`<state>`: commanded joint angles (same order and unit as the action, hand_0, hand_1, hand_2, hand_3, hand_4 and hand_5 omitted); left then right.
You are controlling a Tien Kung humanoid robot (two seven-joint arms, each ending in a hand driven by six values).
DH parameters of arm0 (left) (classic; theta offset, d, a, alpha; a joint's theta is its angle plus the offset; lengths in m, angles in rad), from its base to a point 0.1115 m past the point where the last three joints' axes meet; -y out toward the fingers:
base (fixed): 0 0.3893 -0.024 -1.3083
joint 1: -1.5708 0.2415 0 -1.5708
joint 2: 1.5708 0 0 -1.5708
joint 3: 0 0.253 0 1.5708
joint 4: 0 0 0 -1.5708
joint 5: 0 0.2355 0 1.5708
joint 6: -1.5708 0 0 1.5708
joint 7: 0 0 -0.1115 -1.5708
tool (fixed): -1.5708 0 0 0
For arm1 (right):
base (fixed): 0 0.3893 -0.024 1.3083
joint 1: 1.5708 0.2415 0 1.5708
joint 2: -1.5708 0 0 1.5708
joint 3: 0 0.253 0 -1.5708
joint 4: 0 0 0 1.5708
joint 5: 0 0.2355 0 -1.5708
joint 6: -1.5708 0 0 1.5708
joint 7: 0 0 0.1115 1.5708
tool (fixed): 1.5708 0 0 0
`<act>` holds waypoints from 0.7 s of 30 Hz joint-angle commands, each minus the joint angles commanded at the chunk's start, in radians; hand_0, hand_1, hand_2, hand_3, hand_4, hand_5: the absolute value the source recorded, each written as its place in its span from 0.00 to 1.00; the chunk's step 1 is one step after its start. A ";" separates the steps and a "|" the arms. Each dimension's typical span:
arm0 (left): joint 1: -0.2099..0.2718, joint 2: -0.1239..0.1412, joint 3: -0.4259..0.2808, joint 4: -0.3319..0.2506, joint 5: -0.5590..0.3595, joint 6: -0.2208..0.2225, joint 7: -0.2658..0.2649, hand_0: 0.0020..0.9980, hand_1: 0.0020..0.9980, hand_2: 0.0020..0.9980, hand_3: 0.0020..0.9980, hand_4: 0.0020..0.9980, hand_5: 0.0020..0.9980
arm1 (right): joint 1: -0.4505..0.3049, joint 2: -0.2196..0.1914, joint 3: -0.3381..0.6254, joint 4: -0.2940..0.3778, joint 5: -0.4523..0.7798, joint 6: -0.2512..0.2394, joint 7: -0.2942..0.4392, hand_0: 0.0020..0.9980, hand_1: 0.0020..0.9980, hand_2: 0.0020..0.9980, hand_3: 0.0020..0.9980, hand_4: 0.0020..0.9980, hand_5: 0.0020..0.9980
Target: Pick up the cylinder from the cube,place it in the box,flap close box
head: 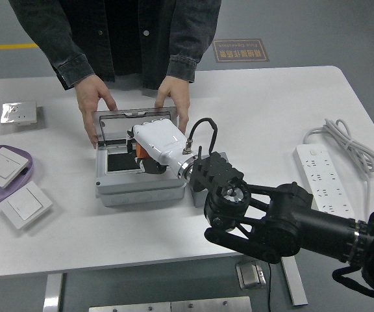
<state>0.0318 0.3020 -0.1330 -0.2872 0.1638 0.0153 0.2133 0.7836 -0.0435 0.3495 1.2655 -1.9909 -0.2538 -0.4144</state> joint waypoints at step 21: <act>-0.005 0.000 0.002 0.000 -0.001 0.000 -0.002 0.64 0.61 0.56 0.64 0.72 0.25 | -0.002 0.003 -0.004 -0.041 0.048 -0.065 0.066 0.61 0.54 0.51 0.43 0.41 0.00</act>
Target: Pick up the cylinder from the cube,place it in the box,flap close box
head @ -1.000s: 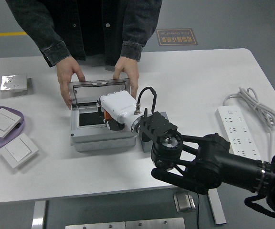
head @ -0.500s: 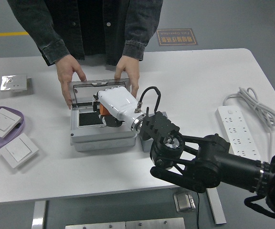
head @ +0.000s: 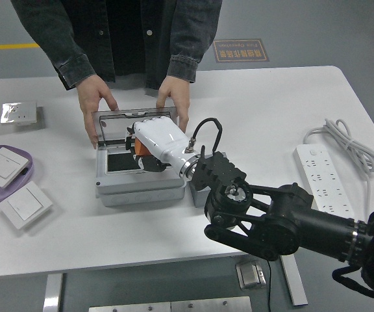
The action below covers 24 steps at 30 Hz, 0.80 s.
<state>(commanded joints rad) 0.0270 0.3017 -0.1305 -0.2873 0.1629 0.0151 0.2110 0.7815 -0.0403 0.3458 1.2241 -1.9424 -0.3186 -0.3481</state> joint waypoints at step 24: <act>0.000 0.000 -0.003 0.000 0.004 0.000 0.000 0.64 0.61 0.56 0.64 0.72 0.25 | -0.010 -0.007 -0.004 -0.008 0.000 -0.012 0.013 0.66 0.64 0.62 0.65 0.66 0.22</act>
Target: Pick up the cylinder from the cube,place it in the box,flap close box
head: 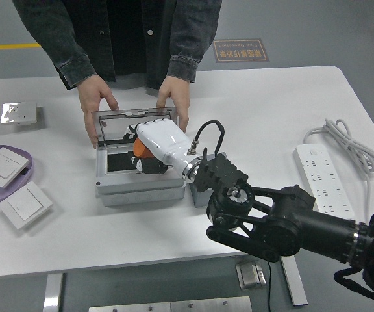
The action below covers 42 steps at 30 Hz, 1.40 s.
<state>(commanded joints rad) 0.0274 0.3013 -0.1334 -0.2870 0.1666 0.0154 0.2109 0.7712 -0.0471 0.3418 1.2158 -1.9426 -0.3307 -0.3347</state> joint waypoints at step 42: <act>-0.009 0.015 -0.003 -0.001 0.009 -0.003 0.002 0.64 0.61 0.56 0.64 0.72 0.24 | 0.209 -0.104 -0.014 -0.119 0.564 -0.059 0.123 0.61 0.62 0.61 0.64 0.75 0.25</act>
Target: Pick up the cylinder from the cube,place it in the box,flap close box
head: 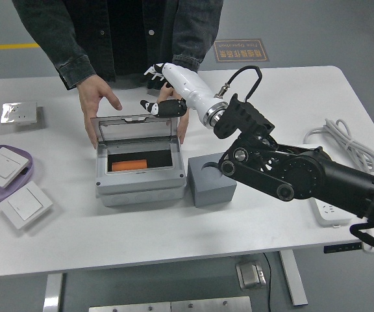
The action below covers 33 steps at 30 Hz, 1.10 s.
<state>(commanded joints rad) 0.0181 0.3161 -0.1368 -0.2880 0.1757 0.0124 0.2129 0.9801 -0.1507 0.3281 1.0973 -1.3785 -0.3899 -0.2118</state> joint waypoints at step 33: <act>0.021 -0.010 0.049 0.001 -0.062 0.011 -0.033 0.64 0.61 0.56 0.64 0.72 0.24 | -0.142 -0.093 -0.060 0.299 -0.030 -0.058 0.002 0.60 0.61 0.61 0.65 0.74 0.29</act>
<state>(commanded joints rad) 0.0390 0.3061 -0.0876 -0.2875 0.1139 0.0232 0.1804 0.8381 -0.2439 0.2685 1.3960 -1.4081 -0.4478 -0.2101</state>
